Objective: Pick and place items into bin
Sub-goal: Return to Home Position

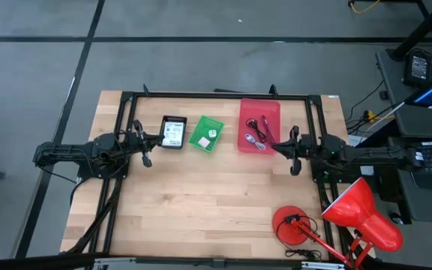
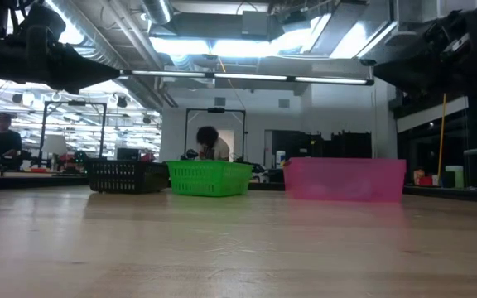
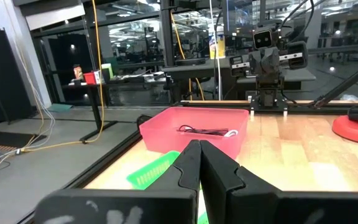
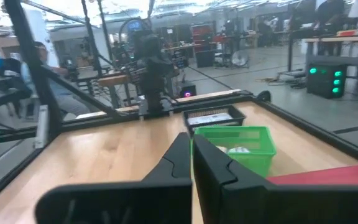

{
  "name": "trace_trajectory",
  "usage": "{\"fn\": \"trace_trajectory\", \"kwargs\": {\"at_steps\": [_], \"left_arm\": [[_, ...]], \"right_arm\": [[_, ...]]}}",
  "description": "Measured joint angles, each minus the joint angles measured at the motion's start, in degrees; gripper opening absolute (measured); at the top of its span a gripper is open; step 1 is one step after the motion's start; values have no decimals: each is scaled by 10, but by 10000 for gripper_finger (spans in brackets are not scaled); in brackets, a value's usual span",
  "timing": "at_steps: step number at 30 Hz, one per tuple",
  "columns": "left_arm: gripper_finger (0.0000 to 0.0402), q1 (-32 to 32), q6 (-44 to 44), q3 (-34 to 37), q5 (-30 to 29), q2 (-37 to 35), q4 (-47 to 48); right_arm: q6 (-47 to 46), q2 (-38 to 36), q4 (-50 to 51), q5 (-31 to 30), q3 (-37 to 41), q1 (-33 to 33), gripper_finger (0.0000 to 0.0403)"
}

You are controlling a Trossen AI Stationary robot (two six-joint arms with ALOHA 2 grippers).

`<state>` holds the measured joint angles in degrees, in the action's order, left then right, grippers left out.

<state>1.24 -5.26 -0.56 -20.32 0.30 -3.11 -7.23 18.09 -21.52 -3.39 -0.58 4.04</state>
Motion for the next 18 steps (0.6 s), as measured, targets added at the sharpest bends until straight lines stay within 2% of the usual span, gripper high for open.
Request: {"fn": "trace_trajectory", "kwargs": {"at_steps": [8,14,18], "left_arm": [[2,0,0,0,0,0,0],[2,0,0,0,0,0,0],[2,0,0,0,0,0,0]], "right_arm": [[32,-109,96,1,0,-76,0],[51,-175,125,1,0,-92,0],[89,-181,170,0,0,-100,1]]}}
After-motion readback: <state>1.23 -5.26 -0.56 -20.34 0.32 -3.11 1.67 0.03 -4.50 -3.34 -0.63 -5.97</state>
